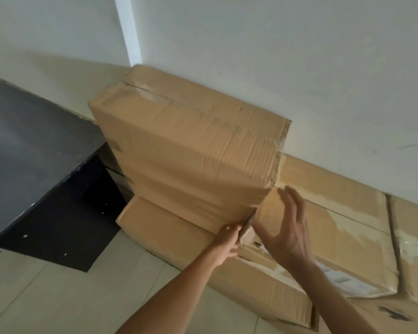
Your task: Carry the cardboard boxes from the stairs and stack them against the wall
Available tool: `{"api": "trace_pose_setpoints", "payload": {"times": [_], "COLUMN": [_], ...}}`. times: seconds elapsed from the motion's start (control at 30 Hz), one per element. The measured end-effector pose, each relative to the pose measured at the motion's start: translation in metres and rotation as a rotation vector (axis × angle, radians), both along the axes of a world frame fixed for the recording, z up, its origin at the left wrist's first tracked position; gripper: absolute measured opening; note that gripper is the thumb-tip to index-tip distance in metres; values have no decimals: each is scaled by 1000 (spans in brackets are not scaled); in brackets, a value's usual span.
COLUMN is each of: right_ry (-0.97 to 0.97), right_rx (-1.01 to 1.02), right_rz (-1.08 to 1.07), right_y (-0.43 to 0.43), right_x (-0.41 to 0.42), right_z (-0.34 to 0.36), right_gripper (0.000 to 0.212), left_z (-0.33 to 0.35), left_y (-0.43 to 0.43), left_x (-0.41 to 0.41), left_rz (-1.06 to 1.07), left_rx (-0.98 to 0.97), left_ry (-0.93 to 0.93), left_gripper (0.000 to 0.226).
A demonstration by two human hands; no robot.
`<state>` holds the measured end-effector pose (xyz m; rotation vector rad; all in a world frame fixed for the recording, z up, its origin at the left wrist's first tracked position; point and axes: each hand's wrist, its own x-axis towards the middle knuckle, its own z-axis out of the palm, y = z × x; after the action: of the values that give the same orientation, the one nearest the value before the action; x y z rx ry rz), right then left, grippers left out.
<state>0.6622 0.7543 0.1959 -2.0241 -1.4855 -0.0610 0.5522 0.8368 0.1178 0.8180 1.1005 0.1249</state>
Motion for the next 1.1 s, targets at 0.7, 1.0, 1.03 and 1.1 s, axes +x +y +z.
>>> {"api": "trace_pose_setpoints", "payload": {"times": [0.7, 1.0, 1.03, 1.1], "right_ry": [470, 89, 104, 155], "right_rx": [4, -685, -696, -694], "right_rz": [-232, -195, -153, -97], "right_y": [34, -19, -19, -23], "right_x": [-35, -6, -1, 7], "right_z": [26, -6, -3, 2], "right_gripper": [55, 104, 108, 110], "left_z": [92, 77, 74, 74], "left_y": [122, 42, 34, 16], "left_x": [-90, -60, -60, -61], "left_rz": [385, 165, 138, 70], "left_rx": [266, 203, 191, 200], "left_ry": [-2, -6, 0, 14], "left_gripper": [65, 52, 52, 50]}}
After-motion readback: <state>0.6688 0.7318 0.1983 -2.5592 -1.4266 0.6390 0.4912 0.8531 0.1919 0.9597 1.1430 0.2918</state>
